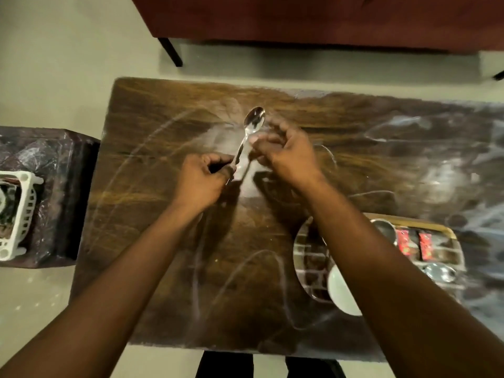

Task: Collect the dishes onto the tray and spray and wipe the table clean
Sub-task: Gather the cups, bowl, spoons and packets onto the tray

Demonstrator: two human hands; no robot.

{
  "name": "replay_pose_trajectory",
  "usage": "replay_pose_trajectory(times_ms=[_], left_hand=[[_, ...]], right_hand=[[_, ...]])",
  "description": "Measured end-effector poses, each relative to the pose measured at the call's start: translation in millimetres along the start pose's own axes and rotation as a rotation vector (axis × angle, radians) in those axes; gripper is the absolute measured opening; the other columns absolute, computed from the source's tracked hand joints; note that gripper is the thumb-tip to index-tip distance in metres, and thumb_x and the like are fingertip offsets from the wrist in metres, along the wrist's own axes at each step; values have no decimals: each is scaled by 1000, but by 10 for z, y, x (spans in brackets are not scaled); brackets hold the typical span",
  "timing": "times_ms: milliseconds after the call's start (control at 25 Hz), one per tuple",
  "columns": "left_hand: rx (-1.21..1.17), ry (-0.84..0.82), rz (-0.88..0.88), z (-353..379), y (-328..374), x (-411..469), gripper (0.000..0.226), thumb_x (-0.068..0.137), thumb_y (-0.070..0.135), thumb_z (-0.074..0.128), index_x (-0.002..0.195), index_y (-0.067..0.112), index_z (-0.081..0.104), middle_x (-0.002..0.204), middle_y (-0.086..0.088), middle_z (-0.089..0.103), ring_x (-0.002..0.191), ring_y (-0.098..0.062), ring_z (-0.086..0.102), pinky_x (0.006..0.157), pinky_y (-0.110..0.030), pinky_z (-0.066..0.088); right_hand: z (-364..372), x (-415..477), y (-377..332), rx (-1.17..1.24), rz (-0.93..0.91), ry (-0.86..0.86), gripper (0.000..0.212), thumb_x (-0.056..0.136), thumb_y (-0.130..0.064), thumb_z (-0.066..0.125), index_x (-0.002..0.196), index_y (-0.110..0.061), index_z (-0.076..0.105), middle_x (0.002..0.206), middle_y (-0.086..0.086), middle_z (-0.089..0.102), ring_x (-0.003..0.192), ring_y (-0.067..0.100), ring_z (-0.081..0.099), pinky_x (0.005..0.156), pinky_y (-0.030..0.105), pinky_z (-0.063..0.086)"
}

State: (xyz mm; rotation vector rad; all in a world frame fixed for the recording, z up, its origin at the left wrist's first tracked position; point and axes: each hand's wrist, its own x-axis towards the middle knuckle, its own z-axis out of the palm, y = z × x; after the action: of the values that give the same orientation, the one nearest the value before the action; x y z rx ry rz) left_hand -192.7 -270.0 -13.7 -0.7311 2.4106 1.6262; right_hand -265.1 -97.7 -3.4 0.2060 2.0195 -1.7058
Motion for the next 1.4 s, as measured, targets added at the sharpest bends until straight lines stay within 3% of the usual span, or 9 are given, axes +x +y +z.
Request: replay_pose_trajectory(times_ms=[80,240,440,560,640,840,1000,1120,1400], left_hand=[[3,-106,30,225,238,-232,19,97,-1,72,114,3,79,91,-12,78,72,-10,69,74,-25,58],[30,-322,101,776,585,-833,19,95,-4,74,107,9,79,67,13,77,63,1,70,66,-16,60],[254,-440,266,1721,910,-1615,18,89,11,82,106,17,85,94,1,84,82,-11,76,84,-31,62],[519,-430,551,2280,914,-1975,17,90,25,77,104,22,85,98,2,83,94,-19,74,86,-35,58],[745,-439,708,2561,812,-2107,21,91,33,70,106,26,83,100,4,80,106,-23,67,92,-38,48],[1076,-452,767,3021,544,-2183,23,96,35,63,106,28,82,100,8,78,109,-21,60,93,-39,38],[1191,-452,752,3140,438,-2119,17,90,28,68,98,26,84,92,6,80,102,-23,64,89,-38,36],[1263,-471,746,3148,456,-2070,12,85,20,70,89,22,81,85,2,78,100,-25,64,84,-38,28],[1323,-526,748,3177,462,-2058,11,87,16,69,88,17,80,85,-4,77,102,-28,64,89,-40,31]], right_hand=[[-525,-221,-37,-44,-115,67,49,91,-18,81,137,-23,65,115,4,77,88,15,78,75,38,67],[-1595,-962,69,-207,-245,177,15,97,-11,75,111,-5,79,94,11,80,74,14,73,68,27,62],[-2767,-1981,572,-145,-18,305,3,95,-9,77,95,-6,77,80,14,79,71,23,79,67,30,64],[-3192,-2388,1070,-32,131,388,4,94,-1,75,93,-3,72,71,10,77,64,18,77,60,26,62],[-3319,-2532,1391,23,213,401,6,94,4,73,95,-1,69,74,15,78,63,18,76,59,26,63],[-3398,-2623,1888,68,284,429,8,95,3,71,92,-4,69,72,12,77,63,17,77,60,25,64],[-3393,-2540,2121,-103,236,456,7,93,-14,80,86,-12,80,70,6,78,64,14,75,65,28,63],[-3380,-2456,2176,-346,169,430,4,89,-21,84,92,-19,85,75,-12,76,66,-7,70,64,9,52],[-3333,-2364,2169,-448,184,433,8,86,-18,85,94,-19,85,83,-9,79,67,-7,69,61,6,49]])
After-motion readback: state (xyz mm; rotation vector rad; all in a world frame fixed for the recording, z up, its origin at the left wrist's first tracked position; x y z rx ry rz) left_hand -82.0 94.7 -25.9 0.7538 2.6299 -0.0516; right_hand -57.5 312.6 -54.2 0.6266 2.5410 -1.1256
